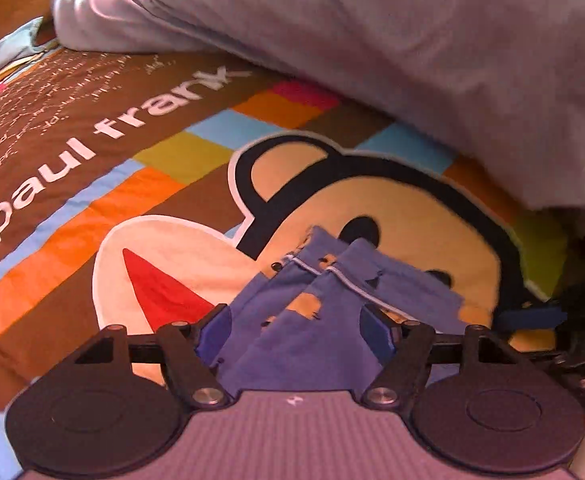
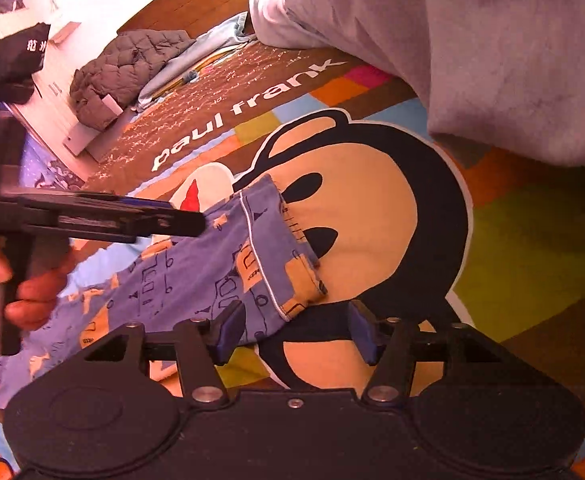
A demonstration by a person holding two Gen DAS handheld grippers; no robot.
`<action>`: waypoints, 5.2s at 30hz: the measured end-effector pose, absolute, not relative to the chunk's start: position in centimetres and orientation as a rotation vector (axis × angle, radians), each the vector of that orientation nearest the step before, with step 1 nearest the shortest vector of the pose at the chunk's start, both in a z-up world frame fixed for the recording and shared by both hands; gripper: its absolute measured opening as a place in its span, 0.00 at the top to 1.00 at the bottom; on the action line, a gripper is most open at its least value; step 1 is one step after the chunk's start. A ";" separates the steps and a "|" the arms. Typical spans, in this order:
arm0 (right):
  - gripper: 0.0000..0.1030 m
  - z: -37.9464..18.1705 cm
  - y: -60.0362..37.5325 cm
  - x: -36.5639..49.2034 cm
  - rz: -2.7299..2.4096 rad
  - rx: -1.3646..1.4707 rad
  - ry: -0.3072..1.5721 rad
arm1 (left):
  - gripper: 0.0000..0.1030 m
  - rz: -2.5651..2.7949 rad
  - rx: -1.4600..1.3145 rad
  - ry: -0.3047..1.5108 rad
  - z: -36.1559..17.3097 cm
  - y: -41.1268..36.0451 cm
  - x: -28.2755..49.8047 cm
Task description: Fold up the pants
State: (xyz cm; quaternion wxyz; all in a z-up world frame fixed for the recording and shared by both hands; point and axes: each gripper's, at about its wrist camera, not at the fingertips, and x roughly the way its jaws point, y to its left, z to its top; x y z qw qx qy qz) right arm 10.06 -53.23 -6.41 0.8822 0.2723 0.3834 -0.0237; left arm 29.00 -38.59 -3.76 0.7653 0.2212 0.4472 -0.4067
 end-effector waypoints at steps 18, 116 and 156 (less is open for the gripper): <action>0.91 -6.4 -52.5 11.2 -0.091 0.488 0.794 | 0.99 -0.817 0.608 0.853 -2.5 -39.6 26.7; 0.97 -3.5 -23.5 30.8 0.623 -0.273 0.842 | 0.94 -0.443 0.304 0.957 -1.7 -4.1 34.3; 0.68 -3.1 -46.7 24.6 0.104 0.039 0.701 | 0.75 -0.369 0.276 0.908 -2.5 -20.1 32.4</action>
